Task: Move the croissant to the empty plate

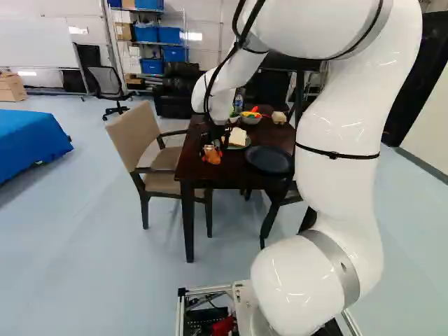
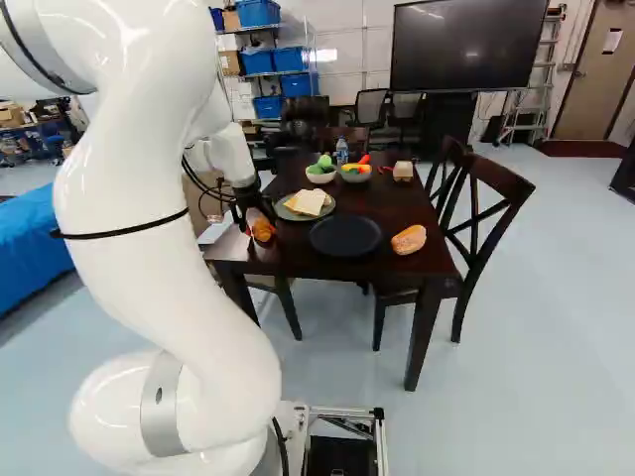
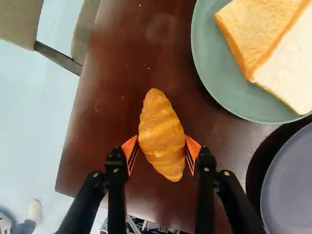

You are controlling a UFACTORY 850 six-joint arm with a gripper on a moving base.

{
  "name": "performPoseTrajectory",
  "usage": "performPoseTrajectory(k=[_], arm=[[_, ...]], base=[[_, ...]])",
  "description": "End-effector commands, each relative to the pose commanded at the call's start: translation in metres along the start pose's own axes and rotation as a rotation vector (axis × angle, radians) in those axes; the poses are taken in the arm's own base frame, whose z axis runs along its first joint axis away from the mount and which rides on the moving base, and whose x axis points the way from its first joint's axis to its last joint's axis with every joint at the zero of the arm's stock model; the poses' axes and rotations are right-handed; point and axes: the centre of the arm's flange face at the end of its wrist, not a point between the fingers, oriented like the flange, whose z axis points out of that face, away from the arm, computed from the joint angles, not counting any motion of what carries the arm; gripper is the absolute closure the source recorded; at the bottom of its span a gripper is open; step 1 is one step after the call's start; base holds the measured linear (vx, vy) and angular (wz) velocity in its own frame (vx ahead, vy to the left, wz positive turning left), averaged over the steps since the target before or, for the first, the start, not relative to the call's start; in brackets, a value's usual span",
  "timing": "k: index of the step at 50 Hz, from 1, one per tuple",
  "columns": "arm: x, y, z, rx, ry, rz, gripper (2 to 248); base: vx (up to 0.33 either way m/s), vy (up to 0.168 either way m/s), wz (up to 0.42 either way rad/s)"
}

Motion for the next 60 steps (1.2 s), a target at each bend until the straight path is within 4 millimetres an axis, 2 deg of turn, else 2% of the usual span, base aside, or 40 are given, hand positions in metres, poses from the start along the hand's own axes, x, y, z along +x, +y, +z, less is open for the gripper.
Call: performPoseTrajectory(k=[17, 22, 23, 28, 53, 60], arm=[[0.0002, 0.0, 0.0, 0.0, 0.003, 0.0, 102], [0.0002, 0.0, 0.0, 0.0, 0.003, 0.0, 106], [0.0002, 0.0, 0.0, 0.0, 0.003, 0.0, 119], [0.0002, 0.0, 0.0, 0.0, 0.003, 0.0, 122], [0.0002, 0.0, 0.0, 0.0, 0.003, 0.0, 120], [-0.0002, 0.0, -0.0058, 0.0, 0.012, 0.0, 120]], base=[[0.0, 0.0, 0.0], [0.0, 0.0, 0.0], [0.0, 0.0, 0.0], [0.0, 0.0, 0.0], [0.0, 0.0, 0.0], [0.0, 0.0, 0.0]])
